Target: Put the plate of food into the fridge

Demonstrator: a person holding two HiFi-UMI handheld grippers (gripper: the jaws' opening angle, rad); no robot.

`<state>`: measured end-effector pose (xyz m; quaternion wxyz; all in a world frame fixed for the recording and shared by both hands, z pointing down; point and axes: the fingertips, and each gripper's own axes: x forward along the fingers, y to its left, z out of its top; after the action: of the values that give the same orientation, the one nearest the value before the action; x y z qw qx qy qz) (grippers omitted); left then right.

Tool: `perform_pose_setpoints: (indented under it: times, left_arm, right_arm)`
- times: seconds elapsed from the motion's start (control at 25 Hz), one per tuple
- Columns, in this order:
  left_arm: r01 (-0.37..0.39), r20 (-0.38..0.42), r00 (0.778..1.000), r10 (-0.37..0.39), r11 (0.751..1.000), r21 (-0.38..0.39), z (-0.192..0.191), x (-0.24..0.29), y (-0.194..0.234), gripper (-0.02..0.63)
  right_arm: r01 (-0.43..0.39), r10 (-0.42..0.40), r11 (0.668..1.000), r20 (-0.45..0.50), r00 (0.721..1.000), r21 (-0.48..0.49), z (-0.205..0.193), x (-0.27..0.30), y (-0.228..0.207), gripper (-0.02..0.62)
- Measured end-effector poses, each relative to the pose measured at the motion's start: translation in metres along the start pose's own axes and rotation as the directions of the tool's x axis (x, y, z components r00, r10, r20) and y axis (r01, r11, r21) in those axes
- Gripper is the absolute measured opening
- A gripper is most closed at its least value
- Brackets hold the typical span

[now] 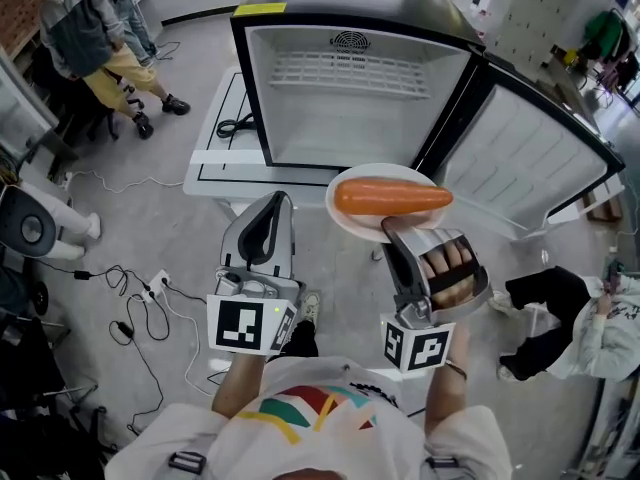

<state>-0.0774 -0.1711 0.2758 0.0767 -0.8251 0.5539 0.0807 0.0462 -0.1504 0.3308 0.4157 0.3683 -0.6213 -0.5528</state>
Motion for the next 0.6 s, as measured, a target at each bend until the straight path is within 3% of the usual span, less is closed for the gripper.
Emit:
perform_pose_setpoints:
  times: [0.6]
  left_arm:
    - [0.057,0.024,0.998,-0.057,0.998,-0.013,-0.006,0.089,0.050,0.006]
  right_arm:
    - [0.022,-0.022,1.000,-0.075,0.997,-0.001,-0.029,0.090,-0.027,0.048]
